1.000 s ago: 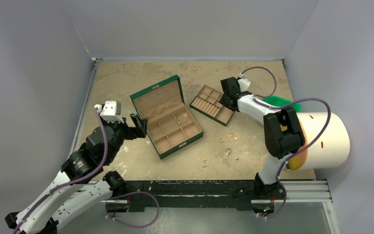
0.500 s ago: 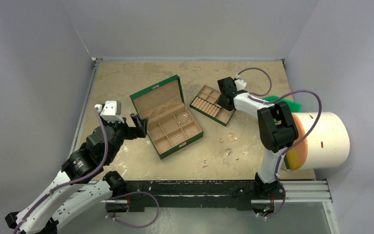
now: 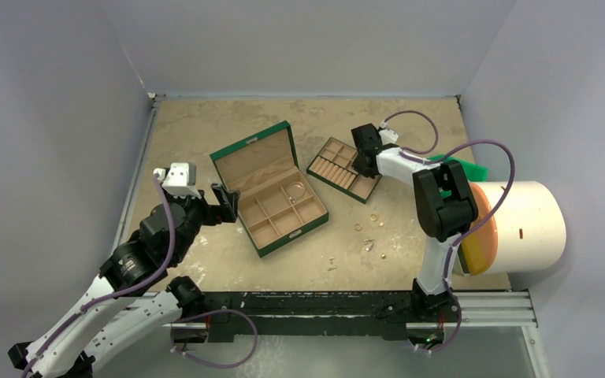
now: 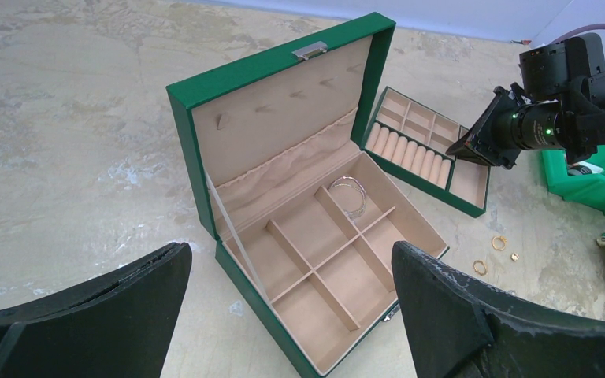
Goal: Organize the mixed jewelry
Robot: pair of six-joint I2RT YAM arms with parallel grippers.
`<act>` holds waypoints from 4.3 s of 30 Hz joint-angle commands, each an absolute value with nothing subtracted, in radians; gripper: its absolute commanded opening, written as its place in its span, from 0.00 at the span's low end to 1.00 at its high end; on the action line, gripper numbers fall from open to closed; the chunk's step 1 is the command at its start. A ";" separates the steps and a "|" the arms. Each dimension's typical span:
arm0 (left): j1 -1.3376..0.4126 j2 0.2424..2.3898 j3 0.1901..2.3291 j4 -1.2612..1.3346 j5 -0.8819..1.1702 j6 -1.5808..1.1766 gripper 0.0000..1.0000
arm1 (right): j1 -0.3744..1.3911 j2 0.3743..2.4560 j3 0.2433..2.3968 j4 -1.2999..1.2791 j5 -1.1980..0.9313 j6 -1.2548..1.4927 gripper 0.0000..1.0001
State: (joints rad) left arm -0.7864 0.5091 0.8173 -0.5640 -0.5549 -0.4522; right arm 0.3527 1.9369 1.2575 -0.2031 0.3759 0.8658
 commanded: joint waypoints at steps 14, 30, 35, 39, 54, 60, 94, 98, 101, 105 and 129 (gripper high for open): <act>-0.784 0.485 0.851 -0.534 -0.572 -0.460 0.99 | 0.348 1.709 1.263 -0.187 0.438 0.694 0.00; -0.784 0.462 0.855 -0.546 -0.611 -0.466 0.99 | 0.367 1.378 1.169 -0.197 0.213 0.425 0.00; -0.782 0.432 0.856 -0.550 -0.636 -0.472 0.98 | 0.423 1.331 1.198 -0.263 0.126 0.367 0.00; -0.783 0.413 0.857 -0.552 -0.664 -0.474 0.98 | 0.503 1.319 1.234 -0.311 0.114 0.321 0.00; -0.781 0.393 0.858 -0.561 -0.712 -0.480 0.98 | 0.728 1.537 1.401 -0.346 0.055 0.182 0.00; -0.781 0.392 0.860 -0.563 -0.717 -0.481 0.98 | 0.789 1.654 1.473 -0.341 0.050 0.169 0.00; -0.781 0.371 0.860 -0.566 -0.719 -0.483 0.98 | 0.833 1.844 1.493 -0.250 0.109 0.301 0.00; -0.781 0.371 0.860 -0.566 -0.719 -0.483 0.98 | 0.844 1.846 1.479 -0.250 0.116 0.305 0.00; -0.781 0.370 0.860 -0.567 -0.719 -0.483 0.98 | 0.851 1.849 1.476 -0.258 0.120 0.307 0.00; -0.781 0.368 0.859 -0.568 -0.719 -0.485 0.98 | 0.864 1.842 1.462 -0.258 0.132 0.308 0.00; -0.781 0.368 0.860 -0.569 -0.721 -0.486 0.98 | 0.873 1.806 1.385 -0.232 0.129 0.337 0.00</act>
State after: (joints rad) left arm -0.7856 0.3782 0.8230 -0.5934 -0.7109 -0.4789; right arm 0.8642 1.8561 1.3830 -0.2749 0.1619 0.3149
